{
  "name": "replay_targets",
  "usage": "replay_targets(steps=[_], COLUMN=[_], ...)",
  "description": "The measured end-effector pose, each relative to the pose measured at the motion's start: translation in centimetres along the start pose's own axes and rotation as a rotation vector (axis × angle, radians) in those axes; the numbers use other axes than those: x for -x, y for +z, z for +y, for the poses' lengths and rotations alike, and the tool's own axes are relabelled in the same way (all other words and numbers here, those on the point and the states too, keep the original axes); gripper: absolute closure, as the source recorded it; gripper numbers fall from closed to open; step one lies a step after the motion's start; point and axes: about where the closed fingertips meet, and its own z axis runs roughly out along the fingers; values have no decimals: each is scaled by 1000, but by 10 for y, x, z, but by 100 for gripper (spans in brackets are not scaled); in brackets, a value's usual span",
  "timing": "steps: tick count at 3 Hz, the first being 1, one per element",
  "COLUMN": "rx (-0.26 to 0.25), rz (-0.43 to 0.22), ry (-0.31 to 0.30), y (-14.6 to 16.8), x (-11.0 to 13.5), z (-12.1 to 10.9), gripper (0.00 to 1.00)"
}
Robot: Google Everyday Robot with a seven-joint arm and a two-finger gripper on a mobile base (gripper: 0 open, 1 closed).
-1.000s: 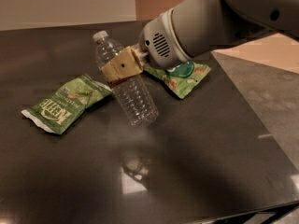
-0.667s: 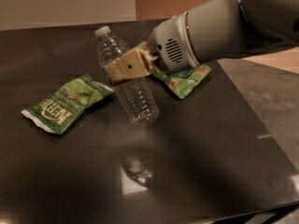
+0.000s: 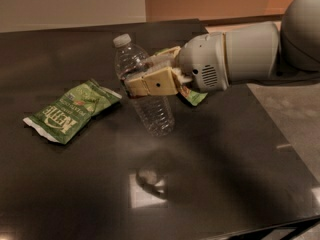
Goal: Place water bottle upright
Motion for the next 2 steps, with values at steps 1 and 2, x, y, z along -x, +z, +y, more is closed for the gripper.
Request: replay_targets(steps=[1,2], rx=[-8,-4], rz=[75,148], ry=[-63,-71], y=[-4,-3], x=[10,18], z=[3,9], gripper=[100,100])
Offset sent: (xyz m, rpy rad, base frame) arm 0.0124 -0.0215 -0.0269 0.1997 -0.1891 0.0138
